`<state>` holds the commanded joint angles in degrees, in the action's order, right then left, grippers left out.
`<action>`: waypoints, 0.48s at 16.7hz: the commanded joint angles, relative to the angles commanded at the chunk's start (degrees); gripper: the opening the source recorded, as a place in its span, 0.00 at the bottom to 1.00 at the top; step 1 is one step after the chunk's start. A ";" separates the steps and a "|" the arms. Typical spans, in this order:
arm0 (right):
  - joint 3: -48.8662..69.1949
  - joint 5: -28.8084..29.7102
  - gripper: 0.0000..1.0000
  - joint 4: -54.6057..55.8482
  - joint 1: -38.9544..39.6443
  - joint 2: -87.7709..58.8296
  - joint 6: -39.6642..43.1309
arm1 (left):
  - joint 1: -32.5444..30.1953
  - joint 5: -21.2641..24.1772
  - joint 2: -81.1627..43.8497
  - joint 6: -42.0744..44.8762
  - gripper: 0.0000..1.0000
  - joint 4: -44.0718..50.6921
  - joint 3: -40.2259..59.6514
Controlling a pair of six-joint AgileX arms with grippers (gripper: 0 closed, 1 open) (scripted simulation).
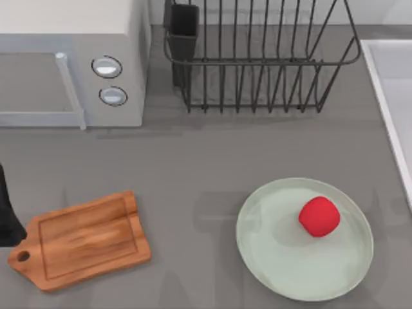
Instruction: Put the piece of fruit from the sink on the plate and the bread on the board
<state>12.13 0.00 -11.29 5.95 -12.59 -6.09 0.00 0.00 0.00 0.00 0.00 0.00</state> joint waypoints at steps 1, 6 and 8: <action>-3.47 0.00 1.00 3.02 -1.56 3.61 1.60 | 0.00 0.00 0.00 0.00 1.00 0.00 0.00; -12.13 0.00 1.00 11.29 -5.95 12.59 6.09 | 0.00 0.00 0.00 0.00 1.00 0.00 0.00; -12.13 0.00 1.00 11.29 -5.95 12.59 6.09 | 0.00 0.00 0.00 0.00 1.00 0.00 0.00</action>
<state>0.00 0.00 0.00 0.00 0.00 0.00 0.00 0.00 0.00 0.00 0.00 0.00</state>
